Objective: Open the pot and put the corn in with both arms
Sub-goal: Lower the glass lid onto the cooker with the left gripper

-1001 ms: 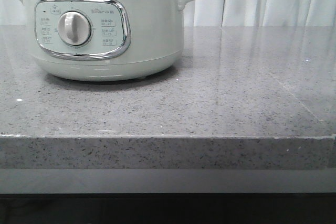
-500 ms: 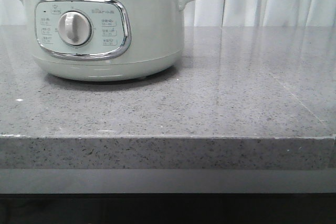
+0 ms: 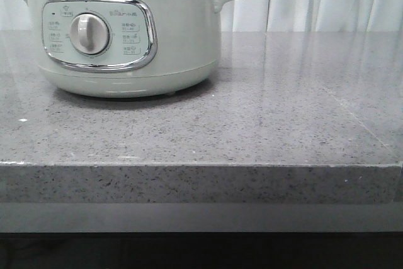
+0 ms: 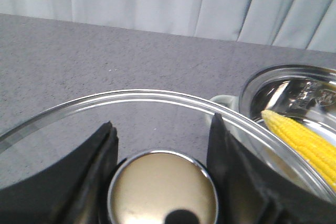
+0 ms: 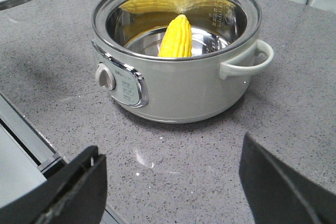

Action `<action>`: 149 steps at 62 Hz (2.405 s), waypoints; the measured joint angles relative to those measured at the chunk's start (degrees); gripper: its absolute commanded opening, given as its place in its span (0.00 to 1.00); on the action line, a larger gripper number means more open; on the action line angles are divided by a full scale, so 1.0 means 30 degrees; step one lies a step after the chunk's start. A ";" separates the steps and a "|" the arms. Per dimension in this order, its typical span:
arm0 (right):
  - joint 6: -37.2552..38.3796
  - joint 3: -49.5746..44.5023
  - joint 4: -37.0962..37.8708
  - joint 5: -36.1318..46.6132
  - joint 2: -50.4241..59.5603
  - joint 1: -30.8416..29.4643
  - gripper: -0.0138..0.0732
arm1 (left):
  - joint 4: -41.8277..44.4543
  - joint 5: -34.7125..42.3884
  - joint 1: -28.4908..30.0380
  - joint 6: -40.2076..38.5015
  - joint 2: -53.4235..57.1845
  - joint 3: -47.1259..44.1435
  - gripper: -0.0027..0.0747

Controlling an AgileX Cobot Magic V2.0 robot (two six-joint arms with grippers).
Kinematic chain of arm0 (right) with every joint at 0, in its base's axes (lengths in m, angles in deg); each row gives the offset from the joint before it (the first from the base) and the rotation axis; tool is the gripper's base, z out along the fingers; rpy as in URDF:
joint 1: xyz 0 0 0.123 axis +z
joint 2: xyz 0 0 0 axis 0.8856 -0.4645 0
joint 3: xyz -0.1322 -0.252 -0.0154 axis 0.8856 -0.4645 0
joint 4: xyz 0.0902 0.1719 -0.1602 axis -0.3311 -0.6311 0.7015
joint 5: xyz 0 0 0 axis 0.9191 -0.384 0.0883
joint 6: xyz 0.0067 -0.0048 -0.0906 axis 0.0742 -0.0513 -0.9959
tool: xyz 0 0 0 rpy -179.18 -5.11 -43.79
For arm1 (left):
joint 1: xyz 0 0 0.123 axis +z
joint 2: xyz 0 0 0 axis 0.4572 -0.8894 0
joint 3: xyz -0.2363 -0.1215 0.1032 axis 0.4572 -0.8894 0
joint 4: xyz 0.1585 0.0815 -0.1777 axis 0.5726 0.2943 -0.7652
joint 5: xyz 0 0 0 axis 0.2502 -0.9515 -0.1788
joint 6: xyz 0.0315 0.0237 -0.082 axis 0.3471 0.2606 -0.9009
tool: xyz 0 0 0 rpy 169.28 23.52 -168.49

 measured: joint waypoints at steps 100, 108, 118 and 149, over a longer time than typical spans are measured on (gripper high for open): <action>0.0000 0.0000 -0.0034 0.0000 0.0000 0.0000 0.78 | -0.0476 0.4945 -0.8622 0.0038 -1.3374 0.8397 0.25; 0.0000 0.0000 -0.0034 0.0000 0.0000 0.0000 0.78 | -0.0476 0.4870 -0.8622 0.0038 -1.3374 0.8411 0.25; 0.0000 0.0000 -0.0034 0.0000 0.0000 0.0000 0.78 | -0.0476 0.4793 -0.8622 0.0108 -1.3374 0.8411 0.37; 0.0000 0.0000 -0.0068 0.0000 0.0000 0.0000 0.78 | -0.0441 0.0185 -0.8622 0.0140 -1.0976 0.9534 0.70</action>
